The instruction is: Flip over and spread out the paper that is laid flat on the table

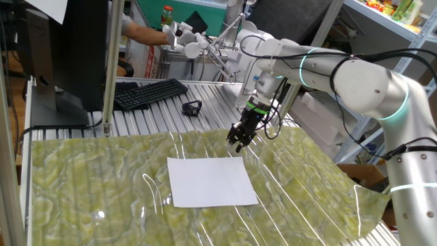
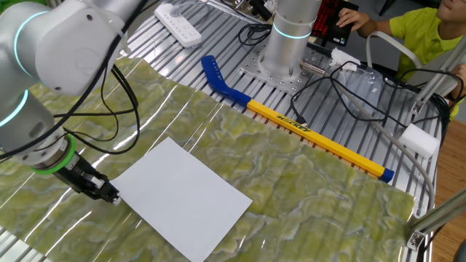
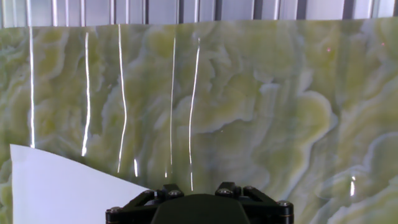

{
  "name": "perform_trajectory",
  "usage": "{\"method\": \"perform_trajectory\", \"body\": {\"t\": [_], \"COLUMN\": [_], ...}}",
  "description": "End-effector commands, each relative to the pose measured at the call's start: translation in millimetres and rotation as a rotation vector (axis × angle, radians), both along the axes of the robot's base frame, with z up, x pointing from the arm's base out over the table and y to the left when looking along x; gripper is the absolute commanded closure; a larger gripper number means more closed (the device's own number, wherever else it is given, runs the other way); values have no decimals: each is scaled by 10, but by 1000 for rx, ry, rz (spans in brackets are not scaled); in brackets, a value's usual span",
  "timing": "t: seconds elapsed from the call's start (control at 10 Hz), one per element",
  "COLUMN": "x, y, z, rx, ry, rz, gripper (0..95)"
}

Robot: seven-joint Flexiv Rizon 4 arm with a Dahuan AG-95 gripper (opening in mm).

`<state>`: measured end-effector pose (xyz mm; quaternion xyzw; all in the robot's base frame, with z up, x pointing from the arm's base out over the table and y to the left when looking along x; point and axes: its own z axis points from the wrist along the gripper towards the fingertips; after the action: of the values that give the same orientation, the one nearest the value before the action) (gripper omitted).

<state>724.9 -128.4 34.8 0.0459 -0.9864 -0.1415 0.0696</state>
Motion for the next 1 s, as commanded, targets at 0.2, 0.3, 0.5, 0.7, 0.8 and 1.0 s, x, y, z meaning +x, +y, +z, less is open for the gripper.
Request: {"method": "perform_trajectory", "body": {"t": [0.2, 0.3, 0.5, 0.7, 0.8, 1.0], "x": [0, -5, -25, -94, -101, -117], "y": [-1, 2, 16, 67, 68, 77], "z": [7, 6, 1, -58, -75, -76], "rx": [13, 14, 17, 22, 29, 31], "ry": [0, -2, -4, -9, -9, -9], "rz": [2, 1, -3, -5, -8, -13], "gripper": [570, 380, 380, 380, 380, 380]}}
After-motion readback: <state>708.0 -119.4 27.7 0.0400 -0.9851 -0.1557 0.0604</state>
